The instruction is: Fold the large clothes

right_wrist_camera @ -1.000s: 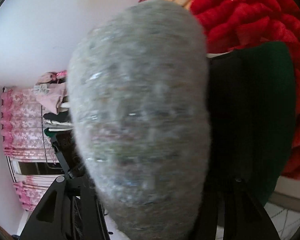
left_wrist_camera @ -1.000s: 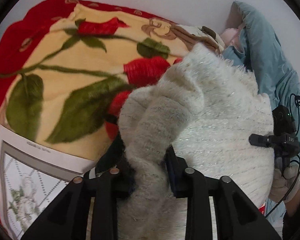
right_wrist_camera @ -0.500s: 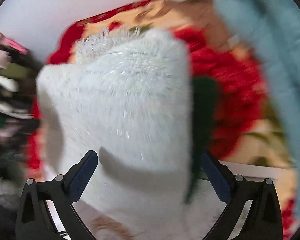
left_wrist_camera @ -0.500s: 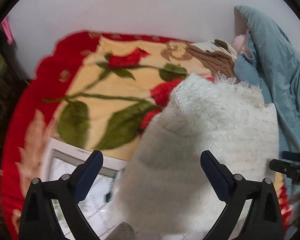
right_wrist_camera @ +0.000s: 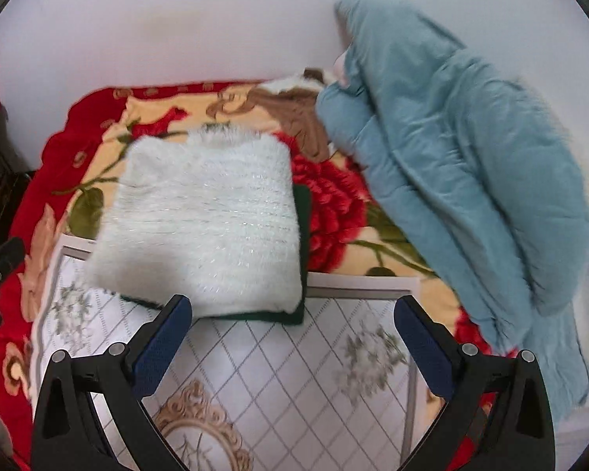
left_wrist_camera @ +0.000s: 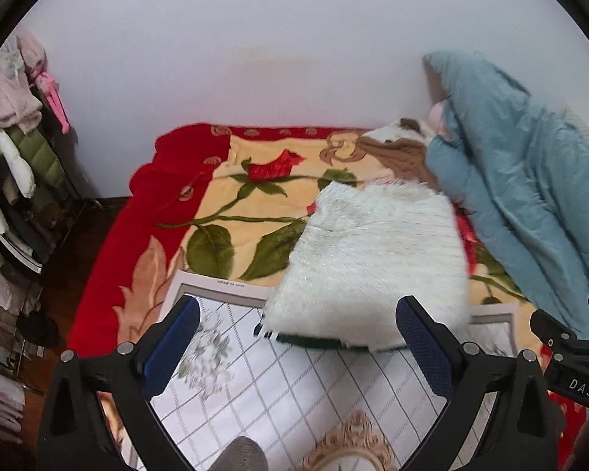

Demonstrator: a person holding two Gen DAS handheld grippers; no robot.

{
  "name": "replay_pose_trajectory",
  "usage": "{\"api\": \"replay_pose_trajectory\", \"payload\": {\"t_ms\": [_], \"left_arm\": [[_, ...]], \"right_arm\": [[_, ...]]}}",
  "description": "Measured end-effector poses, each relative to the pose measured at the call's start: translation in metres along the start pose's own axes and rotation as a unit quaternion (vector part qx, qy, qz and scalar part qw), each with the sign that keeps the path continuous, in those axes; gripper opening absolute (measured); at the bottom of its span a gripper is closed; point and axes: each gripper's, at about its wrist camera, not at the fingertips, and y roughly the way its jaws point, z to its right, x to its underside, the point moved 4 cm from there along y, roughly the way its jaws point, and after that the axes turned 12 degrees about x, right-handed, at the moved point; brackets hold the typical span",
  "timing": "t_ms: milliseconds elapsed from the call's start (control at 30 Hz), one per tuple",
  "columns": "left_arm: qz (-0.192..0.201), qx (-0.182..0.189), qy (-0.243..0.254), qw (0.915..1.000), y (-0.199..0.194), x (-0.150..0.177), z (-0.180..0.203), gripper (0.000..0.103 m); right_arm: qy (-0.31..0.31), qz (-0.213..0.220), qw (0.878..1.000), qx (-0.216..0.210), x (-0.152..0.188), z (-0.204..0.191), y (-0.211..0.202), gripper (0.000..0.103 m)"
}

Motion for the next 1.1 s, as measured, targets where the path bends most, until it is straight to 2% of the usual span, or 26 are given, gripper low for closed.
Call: {"api": "replay_pose_trajectory", "payload": {"t_ms": [300, 533, 767, 933, 1100], "left_arm": [[0.032, 0.015, 0.012, 0.9993, -0.159, 0.025, 0.024, 0.102], [0.052, 0.008, 0.014, 0.9985, -0.252, 0.043, 0.043, 0.102], [0.063, 0.006, 0.008, 0.9980, -0.318, 0.054, 0.062, 0.102], [0.056, -0.012, 0.008, 0.9983, -0.351, 0.062, 0.074, 0.102], [0.042, -0.012, 0.005, 0.9990, -0.367, 0.072, 0.081, 0.102]], "right_arm": [[0.055, 0.055, 0.997, 0.011, 0.062, 0.060, -0.185, 0.103], [0.073, 0.100, 0.992, 0.006, 0.107, 0.108, -0.317, 0.103], [0.066, 0.133, 0.989, -0.003, 0.142, 0.149, -0.403, 0.103], [0.069, 0.141, 0.987, -0.021, 0.159, 0.170, -0.441, 0.103], [0.062, 0.138, 0.988, -0.026, 0.172, 0.184, -0.467, 0.103]]}}
